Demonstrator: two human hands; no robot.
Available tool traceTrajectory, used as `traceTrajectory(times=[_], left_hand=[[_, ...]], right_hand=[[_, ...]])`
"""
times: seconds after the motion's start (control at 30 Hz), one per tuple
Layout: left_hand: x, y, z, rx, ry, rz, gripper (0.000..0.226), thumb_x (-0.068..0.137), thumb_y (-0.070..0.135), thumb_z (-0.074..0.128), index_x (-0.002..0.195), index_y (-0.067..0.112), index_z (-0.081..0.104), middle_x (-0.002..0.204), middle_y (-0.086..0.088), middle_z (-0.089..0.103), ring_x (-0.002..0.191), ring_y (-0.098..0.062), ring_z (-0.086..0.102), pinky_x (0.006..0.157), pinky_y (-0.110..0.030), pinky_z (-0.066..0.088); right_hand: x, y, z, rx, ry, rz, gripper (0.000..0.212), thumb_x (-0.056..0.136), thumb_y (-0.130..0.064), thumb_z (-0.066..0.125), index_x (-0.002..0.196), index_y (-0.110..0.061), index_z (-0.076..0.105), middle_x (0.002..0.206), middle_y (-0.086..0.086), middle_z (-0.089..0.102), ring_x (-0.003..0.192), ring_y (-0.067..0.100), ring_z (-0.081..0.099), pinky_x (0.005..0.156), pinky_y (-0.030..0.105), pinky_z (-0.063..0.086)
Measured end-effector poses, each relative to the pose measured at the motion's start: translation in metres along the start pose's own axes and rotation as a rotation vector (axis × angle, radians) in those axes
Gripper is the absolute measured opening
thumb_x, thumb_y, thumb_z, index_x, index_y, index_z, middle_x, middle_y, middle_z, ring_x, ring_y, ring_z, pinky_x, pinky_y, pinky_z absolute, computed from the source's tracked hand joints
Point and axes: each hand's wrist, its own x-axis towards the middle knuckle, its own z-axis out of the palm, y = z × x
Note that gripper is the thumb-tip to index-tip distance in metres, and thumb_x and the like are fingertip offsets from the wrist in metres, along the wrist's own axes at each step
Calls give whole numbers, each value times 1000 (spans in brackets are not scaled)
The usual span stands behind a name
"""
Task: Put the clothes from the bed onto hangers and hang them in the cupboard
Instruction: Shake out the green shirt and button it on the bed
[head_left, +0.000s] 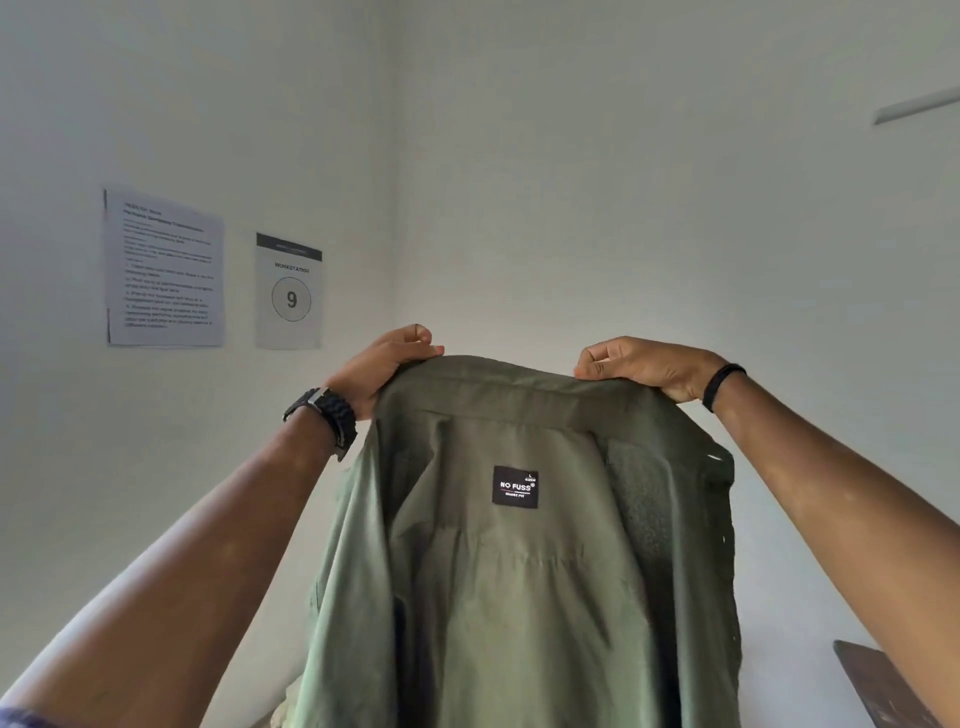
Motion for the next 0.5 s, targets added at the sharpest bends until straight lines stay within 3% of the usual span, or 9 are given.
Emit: traceTrajectory(times=[0.13,0.3,0.4,0.5], left_hand=[[4,7,6,24,-45,48,21,95,2,47,80,16,50,66,1,60,54,-9,59,52,-18,50],[9,16,28,288,-95,98,18,97,7,49,84,20,51,65,-1,51,48,-8,49,46,-19,44],[11,21,34,383,-82,112,18,97,8,48,86,21,52,66,-3,47,48,-9,45,47,-19,41],[11,21,32,365,-61,109,16,98,9,47,90,22,52,63,-3,47,47,-9,45,47,-21,40]], right_hand=[[10,5,11,-230,1,41,29,89,-26,65,64,-16,54,61,-4,57,54,6,50,54,19,41],[28,19,32,-434,18,1,33,91,-23,62,63,-17,46,60,-1,40,55,13,35,53,22,31],[36,26,50,-212,-51,-46,24,92,-28,62,74,-13,57,68,0,52,58,11,46,54,20,39],[41,27,64,159,-109,-129,25,90,-33,56,98,-10,61,95,4,64,86,16,62,72,27,50]])
